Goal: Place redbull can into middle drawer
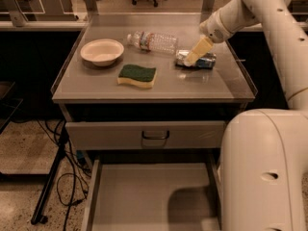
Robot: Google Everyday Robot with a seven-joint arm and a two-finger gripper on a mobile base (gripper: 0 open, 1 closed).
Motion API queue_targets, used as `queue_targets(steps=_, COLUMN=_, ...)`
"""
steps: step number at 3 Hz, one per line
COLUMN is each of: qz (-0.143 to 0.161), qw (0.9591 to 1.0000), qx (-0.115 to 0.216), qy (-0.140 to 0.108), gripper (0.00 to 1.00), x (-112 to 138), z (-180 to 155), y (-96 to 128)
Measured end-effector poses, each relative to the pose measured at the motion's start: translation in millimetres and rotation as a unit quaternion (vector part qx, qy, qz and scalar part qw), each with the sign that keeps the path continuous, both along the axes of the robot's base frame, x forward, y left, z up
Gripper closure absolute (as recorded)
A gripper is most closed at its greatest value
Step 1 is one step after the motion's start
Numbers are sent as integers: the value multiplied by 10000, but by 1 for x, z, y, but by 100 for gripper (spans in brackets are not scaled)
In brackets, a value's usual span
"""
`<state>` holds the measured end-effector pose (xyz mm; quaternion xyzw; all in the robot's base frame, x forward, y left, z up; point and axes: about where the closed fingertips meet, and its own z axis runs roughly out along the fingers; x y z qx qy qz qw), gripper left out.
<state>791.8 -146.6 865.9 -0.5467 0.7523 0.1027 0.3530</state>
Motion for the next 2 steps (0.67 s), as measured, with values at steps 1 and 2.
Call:
queue_targets(steps=1, qz=33, qw=9998, qx=-75, qy=154, gripper=0, x=1, z=-16, y=-3)
queue_targets(steps=2, qz=41, qw=9998, qx=-89, qy=184, gripper=0, x=1, z=-18, y=-3)
